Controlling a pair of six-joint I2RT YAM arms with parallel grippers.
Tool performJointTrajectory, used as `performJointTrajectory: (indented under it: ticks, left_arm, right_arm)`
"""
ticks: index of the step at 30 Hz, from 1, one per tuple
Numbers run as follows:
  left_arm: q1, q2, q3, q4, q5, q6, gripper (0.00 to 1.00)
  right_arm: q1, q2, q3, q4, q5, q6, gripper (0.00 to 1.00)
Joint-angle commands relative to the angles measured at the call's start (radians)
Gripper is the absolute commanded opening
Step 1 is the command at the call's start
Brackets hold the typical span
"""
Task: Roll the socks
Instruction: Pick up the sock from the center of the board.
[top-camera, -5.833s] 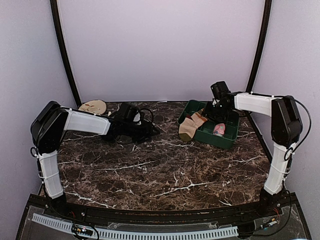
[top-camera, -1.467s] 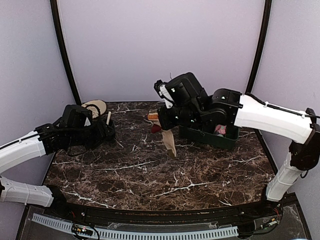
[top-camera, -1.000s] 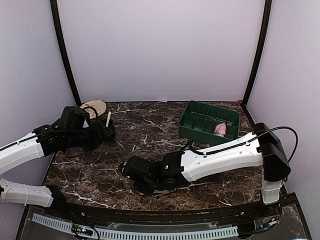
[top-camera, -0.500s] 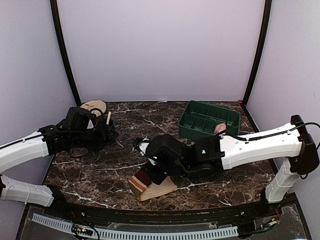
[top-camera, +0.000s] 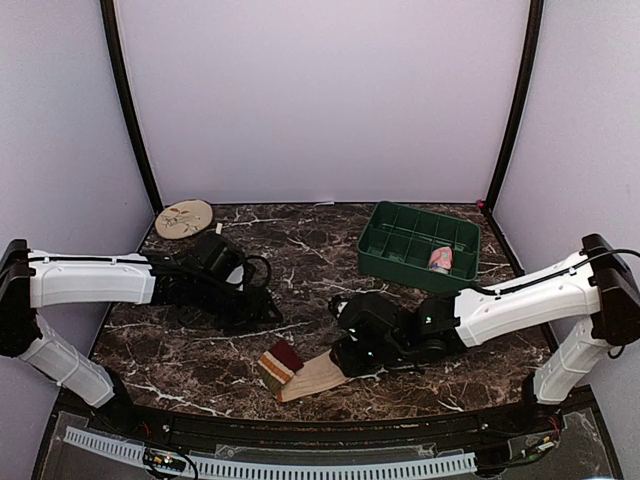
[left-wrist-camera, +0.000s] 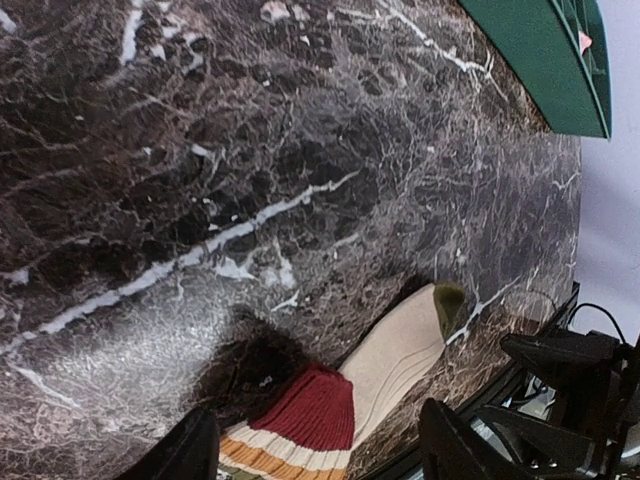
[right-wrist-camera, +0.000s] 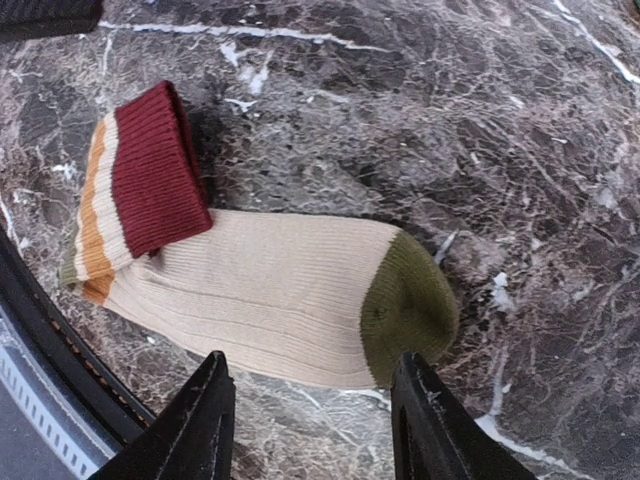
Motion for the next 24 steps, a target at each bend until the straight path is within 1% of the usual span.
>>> performJointTrajectory:
  ticks: [1, 4, 6, 13, 18, 24]
  left_arm:
    - [-0.007, 0.015, 0.019, -0.031, 0.080, 0.029, 0.72]
    - [-0.007, 0.017, 0.008, -0.024, 0.082, 0.017, 0.73]
    - [-0.007, 0.018, 0.001, -0.028, 0.085, 0.010, 0.73]
    - [-0.006, -0.007, -0.060, 0.021, 0.096, -0.027, 0.73]
    - [-0.005, -0.010, -0.084, 0.033, 0.110, -0.033, 0.73]
    - [-0.003, -0.023, -0.111, 0.048, 0.118, -0.039, 0.72]
  right_arm:
    - [-0.019, -0.017, -0.003, 0.160, -0.138, 0.029, 0.50]
    - [-0.034, -0.005, 0.005, 0.227, -0.221, 0.056, 0.50]
    - [-0.041, 0.032, 0.003, 0.274, -0.276, 0.088, 0.50]
    - [-0.056, 0.126, 0.013, 0.369, -0.429, 0.163, 0.51]
    - [-0.072, 0.169, 0.014, 0.446, -0.464, 0.183, 0.51]
    - [-0.107, 0.210, 0.057, 0.450, -0.492, 0.127, 0.52]
